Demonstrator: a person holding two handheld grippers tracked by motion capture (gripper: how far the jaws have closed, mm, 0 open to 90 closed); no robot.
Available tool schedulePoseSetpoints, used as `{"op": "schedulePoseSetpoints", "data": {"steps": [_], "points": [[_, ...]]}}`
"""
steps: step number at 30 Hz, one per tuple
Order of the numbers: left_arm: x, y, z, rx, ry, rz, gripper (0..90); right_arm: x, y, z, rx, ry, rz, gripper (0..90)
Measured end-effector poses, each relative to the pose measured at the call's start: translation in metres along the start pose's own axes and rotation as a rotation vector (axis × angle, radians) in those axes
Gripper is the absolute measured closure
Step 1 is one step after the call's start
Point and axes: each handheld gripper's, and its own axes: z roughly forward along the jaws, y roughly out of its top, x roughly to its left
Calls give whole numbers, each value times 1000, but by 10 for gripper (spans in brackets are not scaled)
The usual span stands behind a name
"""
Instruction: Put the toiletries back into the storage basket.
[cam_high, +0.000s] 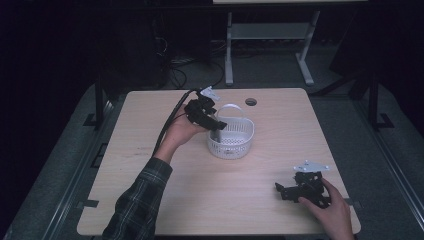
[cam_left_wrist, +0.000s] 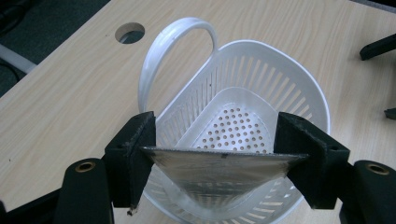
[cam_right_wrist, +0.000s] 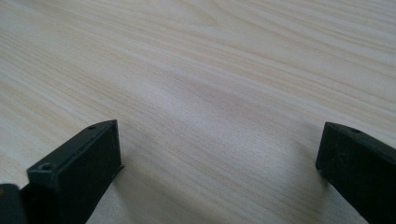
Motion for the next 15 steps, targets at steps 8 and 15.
{"op": "schedulePoseSetpoints", "data": {"steps": [8, 15], "points": [[-1, -5, 6, 6, -6, 2, 292, 0, 0, 0, 0, 0, 1, 0], [-1, -8, 11, 25, -14, 7, 292, 0, 0, 0, 0, 0, 0, 0]]}}
